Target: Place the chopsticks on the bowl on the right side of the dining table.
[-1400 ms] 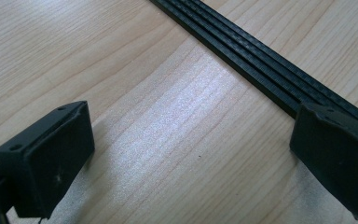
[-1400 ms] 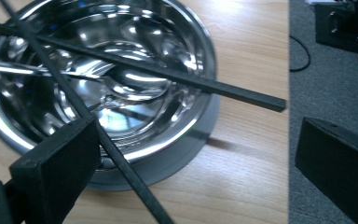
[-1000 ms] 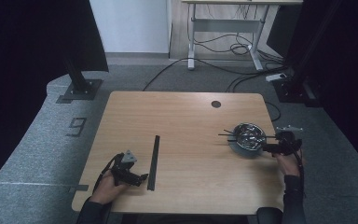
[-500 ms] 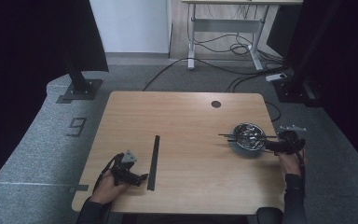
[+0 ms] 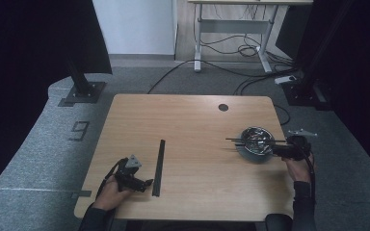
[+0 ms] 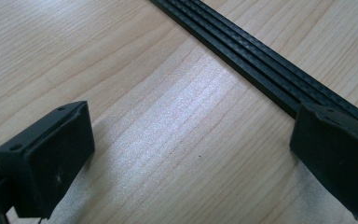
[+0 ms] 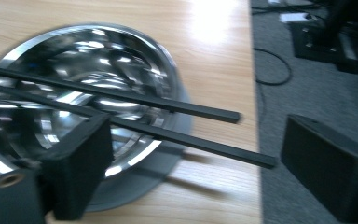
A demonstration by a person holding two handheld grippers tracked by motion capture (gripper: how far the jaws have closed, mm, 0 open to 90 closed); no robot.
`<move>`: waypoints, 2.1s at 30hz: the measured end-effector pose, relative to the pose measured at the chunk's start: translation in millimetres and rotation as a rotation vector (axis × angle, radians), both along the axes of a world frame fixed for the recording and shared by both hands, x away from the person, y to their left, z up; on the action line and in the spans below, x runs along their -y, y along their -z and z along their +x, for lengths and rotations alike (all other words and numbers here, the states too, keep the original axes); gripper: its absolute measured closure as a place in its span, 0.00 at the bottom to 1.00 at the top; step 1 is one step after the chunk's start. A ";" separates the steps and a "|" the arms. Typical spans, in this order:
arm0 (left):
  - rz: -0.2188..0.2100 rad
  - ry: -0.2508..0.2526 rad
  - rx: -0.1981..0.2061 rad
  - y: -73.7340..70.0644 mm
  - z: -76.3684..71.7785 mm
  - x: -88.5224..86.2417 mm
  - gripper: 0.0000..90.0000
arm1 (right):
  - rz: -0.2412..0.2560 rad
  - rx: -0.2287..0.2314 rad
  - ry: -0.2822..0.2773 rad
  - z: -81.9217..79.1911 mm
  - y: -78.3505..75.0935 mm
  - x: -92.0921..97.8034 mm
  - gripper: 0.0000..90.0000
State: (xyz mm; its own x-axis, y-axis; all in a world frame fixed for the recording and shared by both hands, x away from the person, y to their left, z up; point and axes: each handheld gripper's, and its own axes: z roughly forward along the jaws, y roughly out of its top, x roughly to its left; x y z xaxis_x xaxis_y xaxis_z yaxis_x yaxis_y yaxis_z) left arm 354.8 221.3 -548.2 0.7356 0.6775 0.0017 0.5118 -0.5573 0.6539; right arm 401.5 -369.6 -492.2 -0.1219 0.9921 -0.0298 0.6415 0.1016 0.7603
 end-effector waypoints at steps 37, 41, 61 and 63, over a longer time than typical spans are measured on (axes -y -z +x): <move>0.000 0.000 0.000 0.0 0.0 0.0 0.00 | -0.095 -0.013 -0.248 13.0 19.3 -73.2 0.71; 0.000 0.000 0.000 0.0 0.0 0.0 0.00 | -0.093 -0.009 -0.236 13.5 19.7 -70.9 0.69; 0.000 0.000 0.000 0.0 0.0 0.0 0.00 | -0.087 0.028 -0.180 7.0 15.6 -54.1 0.34; 0.000 0.000 0.000 0.0 0.0 0.0 0.00 | -0.088 0.029 -0.153 6.5 15.3 -50.0 0.28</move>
State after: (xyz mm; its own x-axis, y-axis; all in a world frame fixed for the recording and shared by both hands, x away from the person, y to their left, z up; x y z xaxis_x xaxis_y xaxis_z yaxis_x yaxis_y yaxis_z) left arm 354.8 221.3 -548.2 0.7356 0.6774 0.0021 0.5116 -0.5576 0.6537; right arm 408.0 -319.6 -507.5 -0.2688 0.9555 -0.1215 0.5916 0.2634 0.7620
